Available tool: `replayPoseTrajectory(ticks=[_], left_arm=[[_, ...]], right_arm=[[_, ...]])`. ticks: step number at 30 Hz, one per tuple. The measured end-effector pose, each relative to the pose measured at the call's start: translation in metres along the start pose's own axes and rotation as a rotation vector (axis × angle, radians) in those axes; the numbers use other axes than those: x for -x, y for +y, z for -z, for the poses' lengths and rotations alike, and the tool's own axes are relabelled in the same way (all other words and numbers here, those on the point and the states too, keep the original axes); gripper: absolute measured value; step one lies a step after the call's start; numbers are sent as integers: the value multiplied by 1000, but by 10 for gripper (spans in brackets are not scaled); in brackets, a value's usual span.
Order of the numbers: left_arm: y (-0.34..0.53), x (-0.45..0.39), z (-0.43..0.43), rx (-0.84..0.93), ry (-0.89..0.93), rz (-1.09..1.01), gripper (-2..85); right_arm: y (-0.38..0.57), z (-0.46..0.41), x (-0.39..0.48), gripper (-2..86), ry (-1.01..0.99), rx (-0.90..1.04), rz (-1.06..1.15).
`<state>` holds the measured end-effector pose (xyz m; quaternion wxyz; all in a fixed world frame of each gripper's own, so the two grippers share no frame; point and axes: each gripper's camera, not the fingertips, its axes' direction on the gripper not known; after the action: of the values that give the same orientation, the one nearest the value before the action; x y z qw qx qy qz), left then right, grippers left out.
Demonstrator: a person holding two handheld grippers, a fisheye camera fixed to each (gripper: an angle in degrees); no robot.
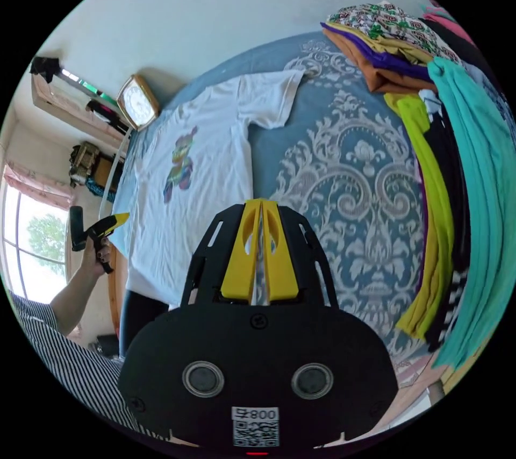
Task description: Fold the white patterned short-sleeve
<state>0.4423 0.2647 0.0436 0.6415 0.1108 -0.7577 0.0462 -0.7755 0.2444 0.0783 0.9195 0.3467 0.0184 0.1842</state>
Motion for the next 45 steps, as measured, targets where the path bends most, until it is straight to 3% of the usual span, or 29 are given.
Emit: replayPoseTrajectory(ticks=[4,14,24,32,38,45], left_arm=[[-107,-92,-53,110,36,-220,72],[-285,-287,-144,240,-199,-609,100],[-358,-367,-175,304,-385,-647,111],[-389,-391,-146,280,-477,-660,38],[-418,-377,-91,208,-298,-575,23],[-446,-321,6,51,-47,-411,21]], right_arm=[[-45,-19,-22,45,1,-54,-1],[-74,-57,-48,59,70,-75,-8],[-59,-75,-65,44,2,-107,-31],[-55,-89,-63,22,-9,-105,-17],[-50,-91,-66,14,-46,-117,-38],[-49,-57,-22,9,-117,-265,77]])
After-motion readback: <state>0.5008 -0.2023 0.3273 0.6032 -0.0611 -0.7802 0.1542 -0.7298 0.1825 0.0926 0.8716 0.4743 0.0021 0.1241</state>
